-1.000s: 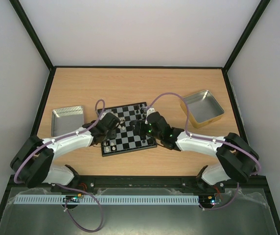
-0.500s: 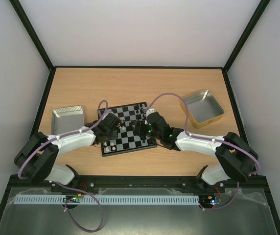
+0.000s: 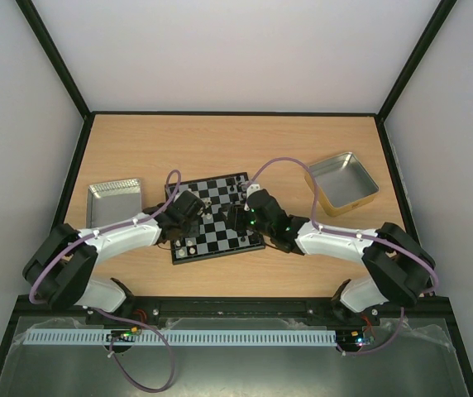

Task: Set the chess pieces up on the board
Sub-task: Adjust the chess piece on the chessboard.

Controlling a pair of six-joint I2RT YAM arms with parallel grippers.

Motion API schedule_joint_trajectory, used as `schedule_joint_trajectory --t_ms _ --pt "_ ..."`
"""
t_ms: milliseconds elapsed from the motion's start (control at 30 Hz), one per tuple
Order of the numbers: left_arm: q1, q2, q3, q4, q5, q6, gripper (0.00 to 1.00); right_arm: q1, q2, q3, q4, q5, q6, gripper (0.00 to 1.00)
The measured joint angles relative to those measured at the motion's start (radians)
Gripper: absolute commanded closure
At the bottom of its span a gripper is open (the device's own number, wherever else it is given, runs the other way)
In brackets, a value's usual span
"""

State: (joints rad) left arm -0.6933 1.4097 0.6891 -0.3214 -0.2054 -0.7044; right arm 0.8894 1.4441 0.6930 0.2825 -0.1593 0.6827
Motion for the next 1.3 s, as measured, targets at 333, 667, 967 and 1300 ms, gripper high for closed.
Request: schedule_joint_trajectory --t_ms 333,667,967,1300 --pt "-0.009 0.006 0.000 -0.007 0.015 -0.010 0.77 0.000 0.006 0.000 -0.002 -0.008 0.003 0.45" --pt "-0.008 -0.063 0.037 -0.069 0.000 -0.014 0.73 0.001 0.010 0.060 -0.087 -0.029 0.005 0.46" --pt "0.117 -0.337 0.054 -0.131 -0.094 -0.047 0.63 0.135 0.164 0.277 -0.275 -0.003 0.003 0.53" --pt "0.254 -0.577 0.010 -0.166 -0.128 -0.040 0.60 0.237 0.370 0.426 -0.422 0.013 -0.001 0.59"
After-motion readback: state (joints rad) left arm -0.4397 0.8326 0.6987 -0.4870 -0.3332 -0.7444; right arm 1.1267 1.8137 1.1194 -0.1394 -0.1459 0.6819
